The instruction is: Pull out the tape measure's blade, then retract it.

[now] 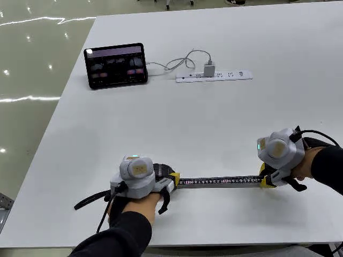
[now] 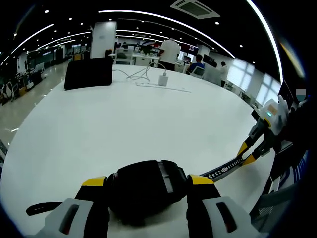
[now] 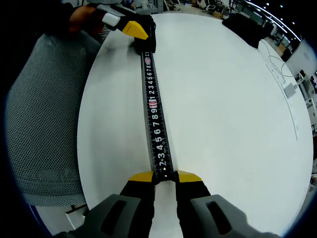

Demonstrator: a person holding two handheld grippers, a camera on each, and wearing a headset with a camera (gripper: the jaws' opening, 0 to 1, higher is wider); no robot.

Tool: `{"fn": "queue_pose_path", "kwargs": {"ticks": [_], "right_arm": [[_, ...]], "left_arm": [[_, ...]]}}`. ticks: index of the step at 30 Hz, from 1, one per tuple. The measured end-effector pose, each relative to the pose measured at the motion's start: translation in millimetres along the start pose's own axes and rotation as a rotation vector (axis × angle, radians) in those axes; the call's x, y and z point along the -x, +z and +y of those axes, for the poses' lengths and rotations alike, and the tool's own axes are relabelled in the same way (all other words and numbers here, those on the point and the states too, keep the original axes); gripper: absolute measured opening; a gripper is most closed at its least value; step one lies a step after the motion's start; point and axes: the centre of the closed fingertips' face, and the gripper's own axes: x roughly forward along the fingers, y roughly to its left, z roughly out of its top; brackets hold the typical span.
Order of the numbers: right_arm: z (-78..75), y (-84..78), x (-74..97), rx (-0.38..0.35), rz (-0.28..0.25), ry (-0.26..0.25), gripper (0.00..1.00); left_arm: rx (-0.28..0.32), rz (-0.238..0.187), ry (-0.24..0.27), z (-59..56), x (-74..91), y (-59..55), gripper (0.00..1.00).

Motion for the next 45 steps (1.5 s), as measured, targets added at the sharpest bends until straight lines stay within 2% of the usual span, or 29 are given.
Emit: {"fn": "queue_pose_path", "kwargs": {"ticks": [4,31,45], "right_arm": [[2.7,5.2,1.0,0.007,-0.016,-0.003,0.11],[9.7,18.4,1.3,0.026,-0.025,-0.003,0.11],[6.2,22.9,-3.0,0.020,-0.031,-0.003,0.11]], "left_arm": [[-0.010,0.008,0.010,-0.3,-0.7,-1.0,0.58],[-0.006,0.006,-0.001,0.2,-2.7,1.3,0.58],[-0.004,0.007,-0.002,0.6,-3.3,1.9,0.58]]}}
